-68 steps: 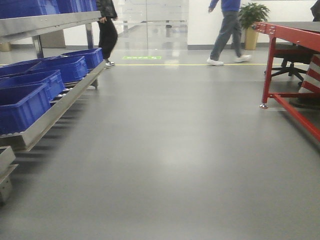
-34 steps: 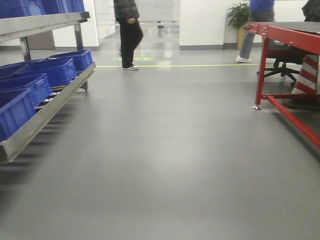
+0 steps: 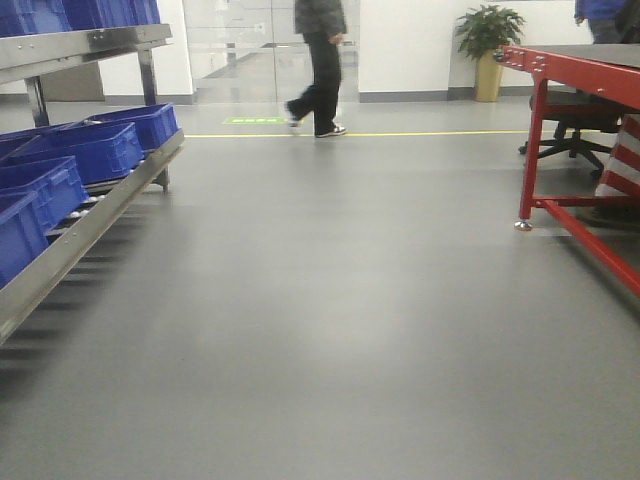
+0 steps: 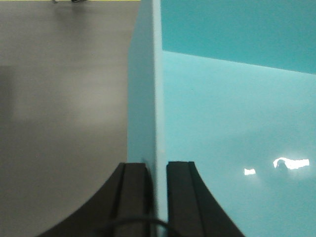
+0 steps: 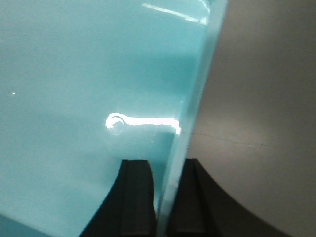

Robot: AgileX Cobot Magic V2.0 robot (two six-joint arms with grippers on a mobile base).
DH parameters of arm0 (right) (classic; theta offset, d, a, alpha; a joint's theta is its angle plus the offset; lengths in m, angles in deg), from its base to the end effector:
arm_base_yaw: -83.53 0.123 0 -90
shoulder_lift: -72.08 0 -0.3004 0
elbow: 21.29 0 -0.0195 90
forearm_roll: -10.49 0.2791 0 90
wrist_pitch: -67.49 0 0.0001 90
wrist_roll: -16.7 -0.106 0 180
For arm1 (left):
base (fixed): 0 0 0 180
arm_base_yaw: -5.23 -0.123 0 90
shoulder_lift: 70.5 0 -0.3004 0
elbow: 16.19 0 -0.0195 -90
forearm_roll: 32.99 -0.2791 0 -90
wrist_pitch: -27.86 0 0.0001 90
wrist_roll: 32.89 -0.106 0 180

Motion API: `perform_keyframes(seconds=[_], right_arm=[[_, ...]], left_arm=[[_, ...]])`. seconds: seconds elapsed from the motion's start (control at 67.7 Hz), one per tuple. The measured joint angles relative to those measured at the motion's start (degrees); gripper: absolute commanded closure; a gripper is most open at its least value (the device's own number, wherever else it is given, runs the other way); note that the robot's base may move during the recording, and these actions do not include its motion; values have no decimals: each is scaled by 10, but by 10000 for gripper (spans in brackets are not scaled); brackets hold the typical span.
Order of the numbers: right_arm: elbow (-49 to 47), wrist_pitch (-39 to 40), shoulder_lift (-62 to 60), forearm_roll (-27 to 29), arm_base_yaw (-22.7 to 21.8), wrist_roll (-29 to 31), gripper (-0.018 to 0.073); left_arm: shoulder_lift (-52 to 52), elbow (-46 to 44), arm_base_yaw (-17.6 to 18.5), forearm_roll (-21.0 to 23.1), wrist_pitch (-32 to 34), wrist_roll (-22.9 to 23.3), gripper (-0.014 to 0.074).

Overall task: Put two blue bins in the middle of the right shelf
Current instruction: 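Turn the base away from the shelf while holding the teal bin, then drive across the floor to another shelf carrying the teal bin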

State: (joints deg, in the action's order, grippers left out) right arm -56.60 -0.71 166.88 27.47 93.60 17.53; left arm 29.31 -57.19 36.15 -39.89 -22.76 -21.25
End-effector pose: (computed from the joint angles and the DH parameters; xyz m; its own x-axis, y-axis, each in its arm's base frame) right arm 0.3271 0.0873 0.5197 -0.6244 -0.0148 -0.7809 -0.3223 0.9156 0.2403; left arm 0.3306 -0.1865 0.5454 -0.3353 0.0544 -0.9405 0.3973 0.9134 -0.0888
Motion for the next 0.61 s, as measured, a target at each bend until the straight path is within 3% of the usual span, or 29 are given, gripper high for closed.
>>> perform_keyframes(seconds=[0.606], right_arm=[[0, 0, 0, 0, 0, 0, 712]], left_arm=[[0, 0, 0, 0, 0, 0, 707]])
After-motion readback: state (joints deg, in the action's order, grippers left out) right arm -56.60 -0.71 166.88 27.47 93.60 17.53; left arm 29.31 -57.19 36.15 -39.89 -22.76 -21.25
